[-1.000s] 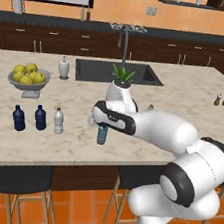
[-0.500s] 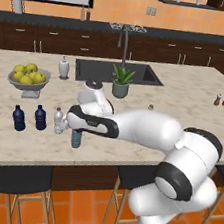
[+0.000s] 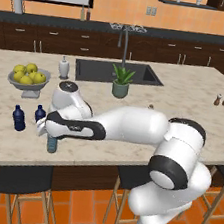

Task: Move the plastic bottles in the middle to the plastics group, and the glass bottles in the middle to the glass group.

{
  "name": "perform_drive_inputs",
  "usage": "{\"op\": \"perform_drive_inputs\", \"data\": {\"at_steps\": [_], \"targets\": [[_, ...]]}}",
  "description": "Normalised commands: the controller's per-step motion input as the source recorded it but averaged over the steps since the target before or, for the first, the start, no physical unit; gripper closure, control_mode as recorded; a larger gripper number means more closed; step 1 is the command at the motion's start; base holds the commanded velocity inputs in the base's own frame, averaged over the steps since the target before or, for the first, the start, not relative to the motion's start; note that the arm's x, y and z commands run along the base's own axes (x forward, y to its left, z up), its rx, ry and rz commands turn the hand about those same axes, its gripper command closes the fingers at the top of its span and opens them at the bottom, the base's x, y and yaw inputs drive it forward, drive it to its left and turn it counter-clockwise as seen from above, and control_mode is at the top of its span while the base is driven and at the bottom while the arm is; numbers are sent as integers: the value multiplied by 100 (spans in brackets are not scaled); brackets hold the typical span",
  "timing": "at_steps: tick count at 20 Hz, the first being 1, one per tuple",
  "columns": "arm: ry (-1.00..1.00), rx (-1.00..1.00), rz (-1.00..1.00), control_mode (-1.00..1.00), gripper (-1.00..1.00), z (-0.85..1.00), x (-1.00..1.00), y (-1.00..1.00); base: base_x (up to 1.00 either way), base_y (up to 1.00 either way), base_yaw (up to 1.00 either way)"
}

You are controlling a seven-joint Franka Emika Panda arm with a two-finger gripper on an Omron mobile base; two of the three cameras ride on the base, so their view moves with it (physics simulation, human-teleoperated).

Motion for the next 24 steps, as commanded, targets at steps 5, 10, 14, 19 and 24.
{"op": "perform_drive_inputs", "data": {"at_steps": [5, 10, 14, 19, 24], "targets": [[0, 0, 1, -100, 100, 0, 15, 42, 0, 0, 0], [-3, 0, -3, -100, 100, 0, 37, 7, 0, 0, 0], [-7, 0, -7, -100, 100, 0, 29, 0, 0, 0, 0], [0, 0, 0, -100, 100, 0, 0, 0, 0, 0, 0], [0, 0, 0, -100, 100, -1, 3, 1, 0, 0, 0]]}}
